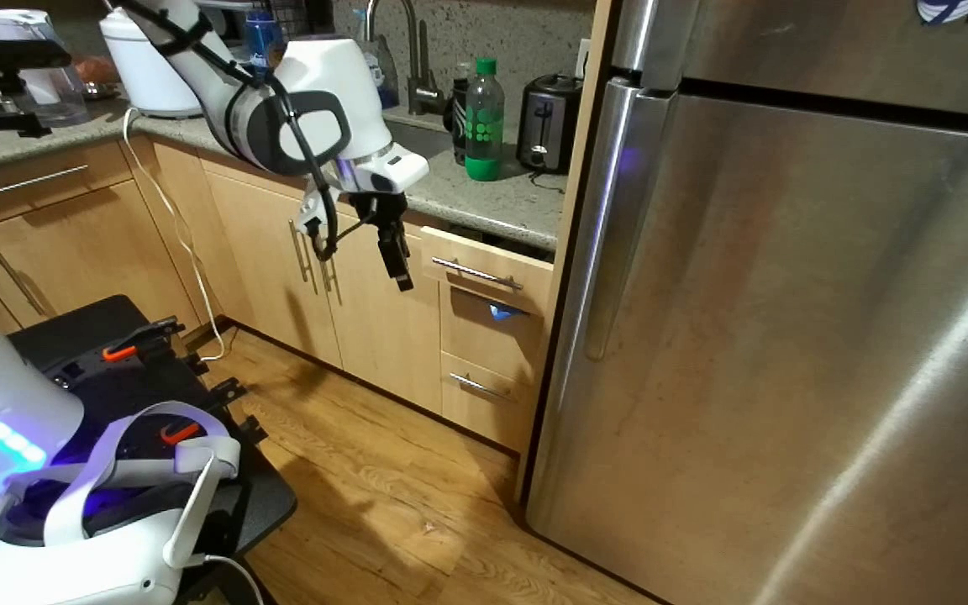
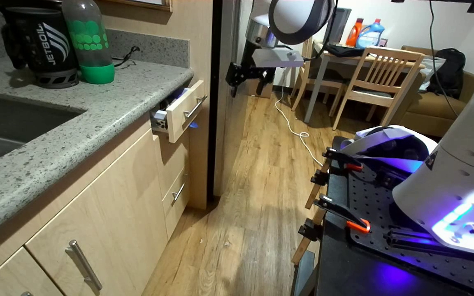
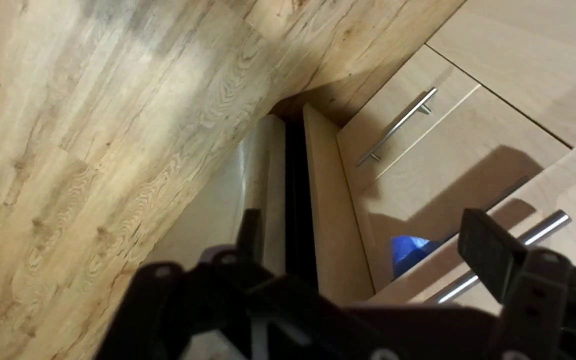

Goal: Open the first top drawer

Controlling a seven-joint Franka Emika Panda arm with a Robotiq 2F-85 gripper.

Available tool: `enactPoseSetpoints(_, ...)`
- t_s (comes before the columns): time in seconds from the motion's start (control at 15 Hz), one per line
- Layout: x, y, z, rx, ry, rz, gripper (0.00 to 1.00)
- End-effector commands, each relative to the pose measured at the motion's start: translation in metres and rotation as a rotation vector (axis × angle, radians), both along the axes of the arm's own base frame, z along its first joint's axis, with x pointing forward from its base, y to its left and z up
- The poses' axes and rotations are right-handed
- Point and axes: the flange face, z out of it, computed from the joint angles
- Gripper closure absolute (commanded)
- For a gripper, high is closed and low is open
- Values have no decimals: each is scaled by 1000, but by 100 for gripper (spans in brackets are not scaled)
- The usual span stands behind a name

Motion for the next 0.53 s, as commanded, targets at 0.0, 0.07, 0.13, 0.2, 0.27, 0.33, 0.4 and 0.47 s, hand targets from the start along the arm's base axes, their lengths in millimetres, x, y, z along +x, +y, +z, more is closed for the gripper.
enactPoseSetpoints(0.0, 7, -7, -25, 61, -101, -153, 0)
enactPoseSetpoints(0.07, 5, -9, -33, 79, -124, -197, 0)
enactPoseSetpoints(0.13, 4, -13, -41, 89, -146, -236, 0)
enactPoseSetpoints(0.2, 3, -16, -49, 105, -168, -271, 0)
enactPoseSetpoints(0.27, 3, -20, -57, 110, -187, -301, 0)
enactPoseSetpoints(0.33, 3, -22, -66, 119, -206, -324, 0)
enactPoseSetpoints(0.4, 1, -26, -72, 122, -225, -345, 0)
enactPoseSetpoints(0.47, 1, -29, -80, 128, -244, -363, 0)
